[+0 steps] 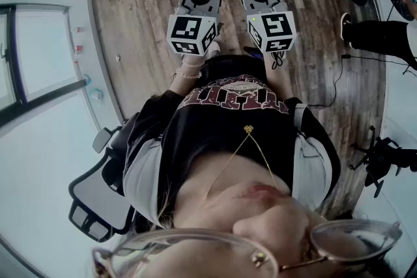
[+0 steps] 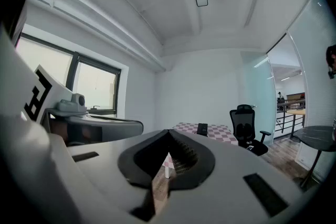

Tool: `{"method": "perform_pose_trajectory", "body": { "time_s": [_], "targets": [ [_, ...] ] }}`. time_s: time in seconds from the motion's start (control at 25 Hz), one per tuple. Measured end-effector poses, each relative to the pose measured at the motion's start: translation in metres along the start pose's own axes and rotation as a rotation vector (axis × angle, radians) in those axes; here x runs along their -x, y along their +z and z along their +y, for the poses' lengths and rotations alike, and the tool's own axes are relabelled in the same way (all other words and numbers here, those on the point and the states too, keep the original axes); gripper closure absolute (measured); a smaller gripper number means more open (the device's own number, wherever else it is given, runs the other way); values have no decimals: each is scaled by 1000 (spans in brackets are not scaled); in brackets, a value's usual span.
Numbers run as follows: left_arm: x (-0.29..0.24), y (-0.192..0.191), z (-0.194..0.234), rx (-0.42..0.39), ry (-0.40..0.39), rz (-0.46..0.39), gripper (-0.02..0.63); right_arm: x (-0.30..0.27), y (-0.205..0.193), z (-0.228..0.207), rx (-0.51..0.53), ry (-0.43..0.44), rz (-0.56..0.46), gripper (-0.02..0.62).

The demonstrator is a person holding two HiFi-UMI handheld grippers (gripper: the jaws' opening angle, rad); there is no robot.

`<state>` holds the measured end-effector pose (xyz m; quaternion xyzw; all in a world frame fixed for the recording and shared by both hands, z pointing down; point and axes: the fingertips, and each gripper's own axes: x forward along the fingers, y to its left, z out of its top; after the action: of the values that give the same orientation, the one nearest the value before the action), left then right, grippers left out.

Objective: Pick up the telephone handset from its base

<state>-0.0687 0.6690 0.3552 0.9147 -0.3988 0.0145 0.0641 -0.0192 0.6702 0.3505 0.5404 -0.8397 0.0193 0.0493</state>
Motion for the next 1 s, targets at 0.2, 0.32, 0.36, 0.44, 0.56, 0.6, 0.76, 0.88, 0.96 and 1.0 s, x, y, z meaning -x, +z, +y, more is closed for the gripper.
{"method": "perform_pose_trajectory", "body": {
  "time_s": [0.2, 0.32, 0.36, 0.44, 0.56, 0.6, 0.76, 0.88, 0.96, 1.0],
  "targets": [
    [-12, 1, 10, -4, -12, -3, 597, -14, 0, -6, -4, -6, -2, 577],
    [-16, 1, 19, -4, -19, 0, 597, -23, -1, -5, -14, -5, -3, 577],
    [-17, 1, 21, -4, -22, 0, 597, -26, -2, -5, -13, -5, -1, 577],
    [-18, 1, 27, -8, -27, 2, 597, -33, -1, -3, -10, -3, 0, 577],
    [-20, 1, 35, -25, -41, 5, 597, -42, 0, 0, -8, -3, -6, 577],
    [-20, 0, 38, -29, -48, 8, 595, -44, 0, 1, -7, -7, -7, 577],
    [-20, -3, 46, -25, -79, 24, 597, -51, 0, 5, -14, -22, -9, 575],
    [-21, -4, 51, -21, -84, 33, 597, -56, 1, 7, -17, -25, -8, 575],
    [-23, -3, 56, -20, -85, 36, 596, -59, 3, 7, -17, -31, -5, 575],
    [-23, -3, 58, -21, -84, 39, 597, -62, 3, 8, -17, -33, -4, 575]
  ]
}}
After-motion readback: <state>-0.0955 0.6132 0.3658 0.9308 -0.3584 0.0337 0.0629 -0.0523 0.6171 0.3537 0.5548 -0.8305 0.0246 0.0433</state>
